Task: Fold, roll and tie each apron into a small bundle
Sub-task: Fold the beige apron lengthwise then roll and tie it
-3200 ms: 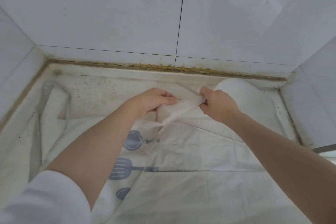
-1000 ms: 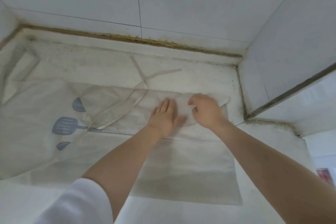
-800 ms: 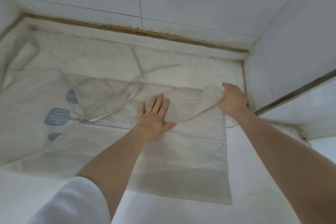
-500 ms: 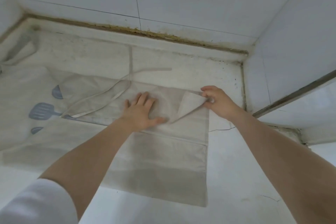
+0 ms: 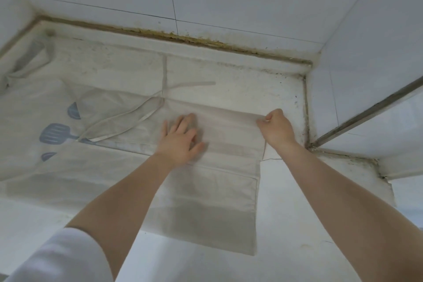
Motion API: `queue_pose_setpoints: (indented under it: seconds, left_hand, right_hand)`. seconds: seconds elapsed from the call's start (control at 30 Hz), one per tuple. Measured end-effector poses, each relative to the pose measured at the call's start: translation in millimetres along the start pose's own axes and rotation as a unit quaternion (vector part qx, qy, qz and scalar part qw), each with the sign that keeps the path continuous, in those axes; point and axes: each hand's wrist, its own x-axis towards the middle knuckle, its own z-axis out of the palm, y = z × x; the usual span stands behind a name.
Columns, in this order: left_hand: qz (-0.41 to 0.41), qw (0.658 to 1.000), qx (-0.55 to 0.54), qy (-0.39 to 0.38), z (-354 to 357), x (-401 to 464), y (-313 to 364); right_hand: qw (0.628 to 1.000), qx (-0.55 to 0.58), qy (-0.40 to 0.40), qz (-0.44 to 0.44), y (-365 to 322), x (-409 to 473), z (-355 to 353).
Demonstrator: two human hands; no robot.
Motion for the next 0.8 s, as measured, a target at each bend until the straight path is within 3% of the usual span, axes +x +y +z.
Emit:
queue_pose_setpoints:
  seconds: [0.13,0.23,0.33,0.43,0.53,0.63,0.7,0.8]
  left_hand:
    - [0.053,0.997,-0.019,0.061,5,-1,13]
    - [0.053,0.991,-0.076,0.101,5,0,23]
    - [0.048,0.986,-0.107,0.121,4,0,26]
    - [0.012,0.99,-0.084,0.114,6,3,21]
    - [-0.015,0.993,-0.053,0.103,16,3,13]
    - [-0.038,0.996,-0.021,0.078,22,-1,3]
    - [-0.033,0.996,-0.015,0.087,19,-4,-3]
    - [-0.013,0.998,-0.03,0.052,13,-2,-6]
  right_hand:
    - [0.981,0.156,0.003,0.117,-1,-7,14]
    - [0.975,0.204,-0.007,0.09,-1,-14,13]
    - [0.976,0.178,-0.121,0.045,4,-20,4]
    - [0.973,0.066,-0.219,0.034,14,-24,-4]
    - [0.975,-0.06,-0.215,0.007,13,-25,-3]
    - [0.918,-0.305,-0.253,0.006,0,-19,2]
    - [0.877,-0.426,-0.219,0.028,-10,-25,8]
    - [0.885,-0.462,-0.045,-0.039,-32,-46,21]
